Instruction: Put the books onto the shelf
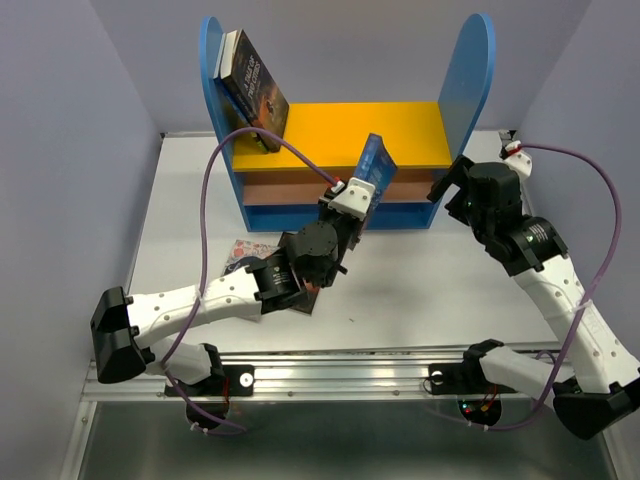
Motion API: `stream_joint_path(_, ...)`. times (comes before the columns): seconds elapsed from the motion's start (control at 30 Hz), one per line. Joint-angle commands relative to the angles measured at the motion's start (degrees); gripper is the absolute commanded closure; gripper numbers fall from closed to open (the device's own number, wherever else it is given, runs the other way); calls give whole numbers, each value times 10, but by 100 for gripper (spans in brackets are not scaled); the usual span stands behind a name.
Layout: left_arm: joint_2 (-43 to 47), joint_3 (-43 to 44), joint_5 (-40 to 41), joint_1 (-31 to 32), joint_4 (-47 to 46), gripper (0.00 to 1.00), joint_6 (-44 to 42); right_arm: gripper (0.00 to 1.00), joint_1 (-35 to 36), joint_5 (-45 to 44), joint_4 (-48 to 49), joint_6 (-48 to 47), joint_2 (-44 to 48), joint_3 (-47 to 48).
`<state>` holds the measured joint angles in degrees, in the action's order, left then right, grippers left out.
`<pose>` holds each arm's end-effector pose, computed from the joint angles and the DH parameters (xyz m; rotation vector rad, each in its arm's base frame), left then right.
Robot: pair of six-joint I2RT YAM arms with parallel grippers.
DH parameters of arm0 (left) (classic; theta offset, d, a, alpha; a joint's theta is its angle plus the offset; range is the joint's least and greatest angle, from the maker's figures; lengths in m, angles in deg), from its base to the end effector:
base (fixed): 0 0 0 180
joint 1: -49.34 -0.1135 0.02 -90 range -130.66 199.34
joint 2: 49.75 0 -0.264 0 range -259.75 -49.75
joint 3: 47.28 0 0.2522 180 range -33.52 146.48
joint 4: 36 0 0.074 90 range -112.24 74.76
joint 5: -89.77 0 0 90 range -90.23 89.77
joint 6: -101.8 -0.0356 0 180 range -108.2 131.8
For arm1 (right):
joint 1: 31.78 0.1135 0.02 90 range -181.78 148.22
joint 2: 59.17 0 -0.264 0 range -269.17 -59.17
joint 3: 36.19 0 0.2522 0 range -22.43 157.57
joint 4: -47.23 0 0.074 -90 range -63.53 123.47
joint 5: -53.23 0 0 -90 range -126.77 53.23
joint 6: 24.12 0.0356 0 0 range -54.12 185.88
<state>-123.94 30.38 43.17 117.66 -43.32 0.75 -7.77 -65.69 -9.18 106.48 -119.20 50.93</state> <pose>0.1328 -0.2678 0.4015 0.3486 1.3983 -0.2986 0.1937 0.0674 0.4056 0.5861 1.9319 0.1893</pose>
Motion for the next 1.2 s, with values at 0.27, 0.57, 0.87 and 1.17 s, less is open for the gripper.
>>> stream_joint_path(0.27, 18, 90, -16, -5, -399, 100, -223, 0, -1, -39, 80, -38, 22, -30)
stream_joint_path(0.57, -68, 156, -58, -65, -546, 100, -336, 0, -1, -14, 115, -52, 3, -51)
stream_joint_path(0.87, -162, 208, -176, -214, -625, 100, -251, 0, -6, 10, 146, -70, -14, -57)
stream_joint_path(1.17, -274, 271, -220, -276, -654, 100, -205, 0, -12, 11, 158, -83, -18, -71)
